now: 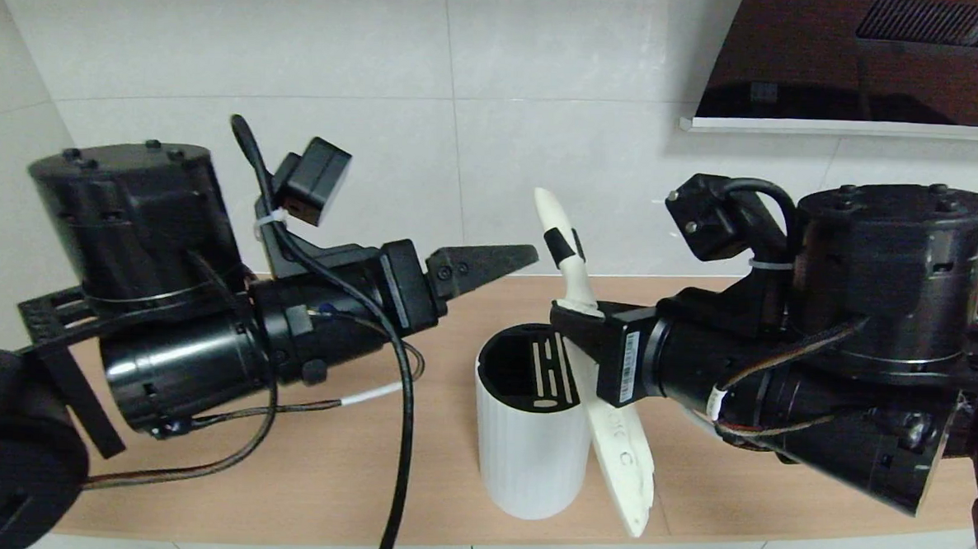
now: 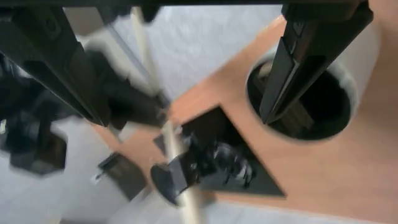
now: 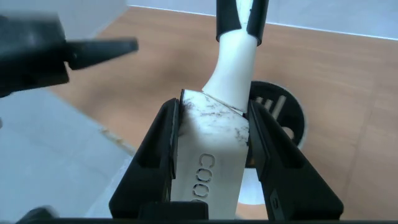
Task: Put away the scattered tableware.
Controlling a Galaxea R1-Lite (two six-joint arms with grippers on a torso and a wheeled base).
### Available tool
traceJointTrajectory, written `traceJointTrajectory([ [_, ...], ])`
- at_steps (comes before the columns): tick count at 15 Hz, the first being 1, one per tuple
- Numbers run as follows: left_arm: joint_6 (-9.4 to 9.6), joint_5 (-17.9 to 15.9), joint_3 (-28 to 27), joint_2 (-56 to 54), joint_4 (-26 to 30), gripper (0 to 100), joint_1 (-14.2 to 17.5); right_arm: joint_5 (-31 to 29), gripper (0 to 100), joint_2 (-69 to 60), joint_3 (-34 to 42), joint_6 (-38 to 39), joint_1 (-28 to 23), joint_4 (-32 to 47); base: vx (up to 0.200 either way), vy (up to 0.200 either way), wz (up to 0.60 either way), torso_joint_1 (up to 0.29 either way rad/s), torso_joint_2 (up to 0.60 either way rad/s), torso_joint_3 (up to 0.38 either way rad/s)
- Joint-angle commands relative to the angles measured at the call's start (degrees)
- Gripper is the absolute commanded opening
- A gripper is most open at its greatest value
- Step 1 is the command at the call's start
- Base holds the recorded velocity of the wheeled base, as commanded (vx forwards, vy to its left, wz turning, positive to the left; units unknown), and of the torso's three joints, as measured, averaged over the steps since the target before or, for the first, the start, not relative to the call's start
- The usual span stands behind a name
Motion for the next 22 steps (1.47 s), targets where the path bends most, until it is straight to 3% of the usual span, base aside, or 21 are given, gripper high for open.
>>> traceJointTrajectory([
  [1, 0.04, 1.61, -0.35, 3.57, -0.27, 100, -2.19, -0.14, 0, 1.69, 0.11, 0.01, 1.67, -0.04, 0.000, 0.000, 0.00, 0.000, 0.00, 0.000],
  [7, 0.21, 3.72, -0.26, 6.21, -4.67, 100, -3.15, -0.94, 0, 2.83, 1.25, -0.08, 3.95, -0.04, 0.000, 0.000, 0.00, 0.000, 0.00, 0.000],
  [16, 0.39, 5.39, -0.61, 7.09, -4.75, 100, -4.12, -1.81, 0, 2.48, 2.21, -0.08, 6.15, -0.12, 0.000, 0.000, 0.00, 0.000, 0.00, 0.000],
  [18, 1.45, 5.57, -0.61, 7.18, -4.75, 100, -4.12, -1.81, 0, 2.48, 2.21, -0.08, 6.24, -0.04, 0.000, 0.000, 0.00, 0.000, 0.00, 0.000],
  [22, 1.62, 5.92, -0.35, 7.53, -4.67, 100, -4.30, -1.81, 0, 2.48, 2.30, -0.08, 6.15, -0.04, 0.000, 0.000, 0.00, 0.000, 0.00, 0.000],
])
